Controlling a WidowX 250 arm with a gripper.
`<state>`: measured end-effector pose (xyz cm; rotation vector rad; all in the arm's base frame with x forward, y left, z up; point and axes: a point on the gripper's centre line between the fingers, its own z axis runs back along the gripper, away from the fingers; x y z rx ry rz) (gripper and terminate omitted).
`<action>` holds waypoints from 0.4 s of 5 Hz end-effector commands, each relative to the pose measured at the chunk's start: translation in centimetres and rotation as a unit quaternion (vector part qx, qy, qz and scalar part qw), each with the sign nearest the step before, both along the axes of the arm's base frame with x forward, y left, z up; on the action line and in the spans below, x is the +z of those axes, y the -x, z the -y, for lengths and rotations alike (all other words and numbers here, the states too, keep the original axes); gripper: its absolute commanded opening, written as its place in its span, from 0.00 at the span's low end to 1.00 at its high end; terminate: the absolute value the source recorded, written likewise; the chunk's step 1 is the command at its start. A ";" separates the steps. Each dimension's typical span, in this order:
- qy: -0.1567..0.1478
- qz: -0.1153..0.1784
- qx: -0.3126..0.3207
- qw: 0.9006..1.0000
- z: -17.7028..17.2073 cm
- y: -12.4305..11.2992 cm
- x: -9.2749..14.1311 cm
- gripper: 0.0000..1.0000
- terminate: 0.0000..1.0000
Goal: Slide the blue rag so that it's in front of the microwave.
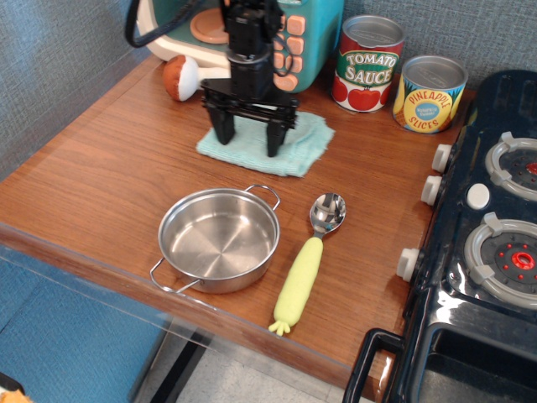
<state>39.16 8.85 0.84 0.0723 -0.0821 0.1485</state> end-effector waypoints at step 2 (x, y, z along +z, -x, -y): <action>0.021 -0.002 0.016 1.000 -4.3 1.4 0.5 1.00 0.00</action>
